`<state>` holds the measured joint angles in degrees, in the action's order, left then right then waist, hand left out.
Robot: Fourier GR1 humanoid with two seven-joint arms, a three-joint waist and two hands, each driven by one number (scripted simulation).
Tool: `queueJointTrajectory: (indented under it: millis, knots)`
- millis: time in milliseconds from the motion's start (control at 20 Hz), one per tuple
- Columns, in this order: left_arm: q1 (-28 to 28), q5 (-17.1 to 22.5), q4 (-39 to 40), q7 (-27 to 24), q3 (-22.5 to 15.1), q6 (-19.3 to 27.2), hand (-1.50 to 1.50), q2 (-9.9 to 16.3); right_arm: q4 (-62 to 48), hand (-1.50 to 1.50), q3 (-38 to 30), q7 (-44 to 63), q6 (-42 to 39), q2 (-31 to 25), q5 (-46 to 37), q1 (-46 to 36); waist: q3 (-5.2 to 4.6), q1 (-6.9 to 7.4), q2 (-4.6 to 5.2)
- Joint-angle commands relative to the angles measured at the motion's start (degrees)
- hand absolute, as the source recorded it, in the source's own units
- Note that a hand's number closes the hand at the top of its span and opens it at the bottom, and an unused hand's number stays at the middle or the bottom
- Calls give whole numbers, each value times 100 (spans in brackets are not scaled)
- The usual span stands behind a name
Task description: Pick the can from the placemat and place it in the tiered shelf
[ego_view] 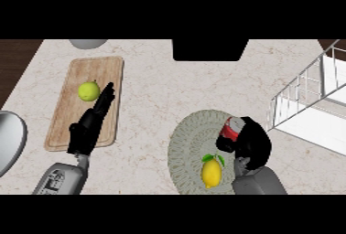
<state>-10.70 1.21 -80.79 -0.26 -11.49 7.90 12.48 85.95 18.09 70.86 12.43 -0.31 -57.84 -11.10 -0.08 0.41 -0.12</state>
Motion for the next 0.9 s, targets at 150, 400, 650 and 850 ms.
queueJointTrajectory:
  millis: [150,400,650,850]
  knots:
    - [170,175,-272,72,234,-295,0,218,-171,150,98,1293,-127,29,-363,-392,5,-2,0]
    - [330,-152,-410,155,60,34,0,-207,432,150,881,444,-544,29,-330,175,7,-39,-3]
    - [139,-287,-69,20,173,-33,0,-155,361,150,1515,-467,-767,29,-105,141,7,-33,9]
    - [23,-285,-246,275,251,-172,0,-201,1290,150,2098,-231,-350,29,-507,688,8,-50,1]
